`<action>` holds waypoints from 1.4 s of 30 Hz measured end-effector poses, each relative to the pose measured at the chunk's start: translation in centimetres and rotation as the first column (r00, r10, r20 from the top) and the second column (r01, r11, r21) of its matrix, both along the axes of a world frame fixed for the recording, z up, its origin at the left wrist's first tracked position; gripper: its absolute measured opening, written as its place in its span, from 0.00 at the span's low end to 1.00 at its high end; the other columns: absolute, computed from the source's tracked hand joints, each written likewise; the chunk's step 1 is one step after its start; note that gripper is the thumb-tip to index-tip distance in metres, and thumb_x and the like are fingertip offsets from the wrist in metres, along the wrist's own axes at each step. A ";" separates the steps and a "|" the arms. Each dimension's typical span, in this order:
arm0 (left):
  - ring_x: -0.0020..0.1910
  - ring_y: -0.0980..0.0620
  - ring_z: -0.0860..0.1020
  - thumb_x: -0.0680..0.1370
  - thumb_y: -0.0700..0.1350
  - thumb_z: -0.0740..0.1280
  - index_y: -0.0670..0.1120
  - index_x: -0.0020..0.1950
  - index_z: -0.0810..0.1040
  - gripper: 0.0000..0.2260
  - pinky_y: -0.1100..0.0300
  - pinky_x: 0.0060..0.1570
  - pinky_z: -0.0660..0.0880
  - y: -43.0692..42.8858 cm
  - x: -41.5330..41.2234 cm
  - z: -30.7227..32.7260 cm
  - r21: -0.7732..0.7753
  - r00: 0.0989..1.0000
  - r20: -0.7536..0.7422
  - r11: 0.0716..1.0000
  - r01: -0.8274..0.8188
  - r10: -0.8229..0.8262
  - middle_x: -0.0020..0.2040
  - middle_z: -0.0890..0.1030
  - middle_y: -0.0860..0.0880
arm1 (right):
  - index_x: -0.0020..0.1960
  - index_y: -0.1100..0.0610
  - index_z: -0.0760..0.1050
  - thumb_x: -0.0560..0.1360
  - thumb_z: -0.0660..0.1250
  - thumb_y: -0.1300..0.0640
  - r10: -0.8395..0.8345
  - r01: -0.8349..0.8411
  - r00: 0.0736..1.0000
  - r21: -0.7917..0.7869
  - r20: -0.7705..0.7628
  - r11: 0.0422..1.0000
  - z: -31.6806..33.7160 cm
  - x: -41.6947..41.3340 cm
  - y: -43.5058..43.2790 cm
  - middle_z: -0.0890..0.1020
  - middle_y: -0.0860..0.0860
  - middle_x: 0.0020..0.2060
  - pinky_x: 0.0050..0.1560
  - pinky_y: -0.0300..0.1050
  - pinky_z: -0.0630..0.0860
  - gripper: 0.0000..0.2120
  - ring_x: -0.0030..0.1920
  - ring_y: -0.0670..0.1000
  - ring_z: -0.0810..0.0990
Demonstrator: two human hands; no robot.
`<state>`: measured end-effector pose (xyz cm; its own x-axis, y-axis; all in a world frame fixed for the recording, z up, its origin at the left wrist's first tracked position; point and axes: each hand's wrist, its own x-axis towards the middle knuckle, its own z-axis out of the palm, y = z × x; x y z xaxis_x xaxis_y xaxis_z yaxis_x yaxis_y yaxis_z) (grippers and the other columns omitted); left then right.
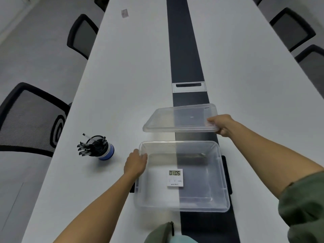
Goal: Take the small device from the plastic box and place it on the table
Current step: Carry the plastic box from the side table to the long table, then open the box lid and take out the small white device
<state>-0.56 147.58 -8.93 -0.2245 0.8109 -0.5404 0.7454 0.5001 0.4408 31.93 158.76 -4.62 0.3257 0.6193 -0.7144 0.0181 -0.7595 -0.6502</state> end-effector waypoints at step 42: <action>0.60 0.41 0.76 0.80 0.57 0.58 0.47 0.74 0.62 0.25 0.50 0.55 0.74 -2.5 -0.3 -0.6 0.144 1.000 0.009 0.990 0.007 -0.009 0.68 0.70 0.44 | 0.69 0.53 0.72 0.75 0.67 0.43 0.803 -0.923 0.197 -0.169 0.562 0.345 -3.0 -11.2 -13.0 0.79 0.50 0.60 0.58 0.50 0.76 0.25 0.62 0.54 0.77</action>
